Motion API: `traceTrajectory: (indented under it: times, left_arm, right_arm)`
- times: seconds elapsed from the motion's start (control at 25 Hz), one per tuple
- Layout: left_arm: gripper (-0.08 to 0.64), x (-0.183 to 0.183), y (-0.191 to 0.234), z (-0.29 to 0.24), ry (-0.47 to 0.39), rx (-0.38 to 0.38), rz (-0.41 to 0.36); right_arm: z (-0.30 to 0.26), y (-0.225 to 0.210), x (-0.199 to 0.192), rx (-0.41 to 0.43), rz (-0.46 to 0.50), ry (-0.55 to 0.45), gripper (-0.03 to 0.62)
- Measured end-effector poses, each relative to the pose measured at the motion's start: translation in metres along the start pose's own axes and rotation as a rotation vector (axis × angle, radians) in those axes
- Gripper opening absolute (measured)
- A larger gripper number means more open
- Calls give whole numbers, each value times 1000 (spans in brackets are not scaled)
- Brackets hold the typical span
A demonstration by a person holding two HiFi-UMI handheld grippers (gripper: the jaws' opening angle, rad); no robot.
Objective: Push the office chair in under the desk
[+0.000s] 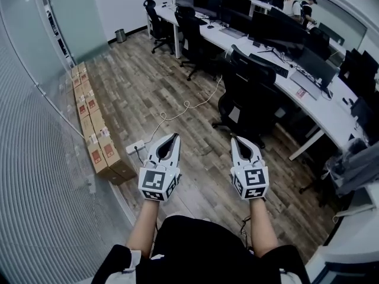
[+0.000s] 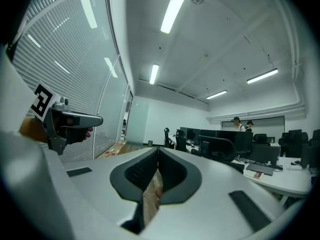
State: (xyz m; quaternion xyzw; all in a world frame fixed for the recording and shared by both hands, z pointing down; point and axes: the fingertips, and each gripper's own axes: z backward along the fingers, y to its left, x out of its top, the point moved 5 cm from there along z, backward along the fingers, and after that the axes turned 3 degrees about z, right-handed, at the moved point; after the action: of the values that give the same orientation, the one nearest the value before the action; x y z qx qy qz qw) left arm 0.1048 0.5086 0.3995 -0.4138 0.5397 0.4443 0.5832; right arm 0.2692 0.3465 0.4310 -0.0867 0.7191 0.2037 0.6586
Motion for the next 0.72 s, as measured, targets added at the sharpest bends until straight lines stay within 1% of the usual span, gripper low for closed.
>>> traceTrajectory:
  times: [0.28, 0.4, 0.56, 0.72]
  left_arm:
    - [20, -5, -14, -11, 17, 15, -12]
    - [20, -6, -11, -17, 14, 27, -12]
    - [20, -3, -7, -27, -6, 32, 10]
    - [21, -11, 5, -42, 2, 33, 15]
  right_arm:
    - [-2, -19, -8, 13, -9, 8, 25]
    - [-7, -24, -10, 19, -4, 7, 25]
    - [-19, -30, -12, 15, 0, 14, 25]
    - [-36, -35, -16, 12, 0, 19, 25]
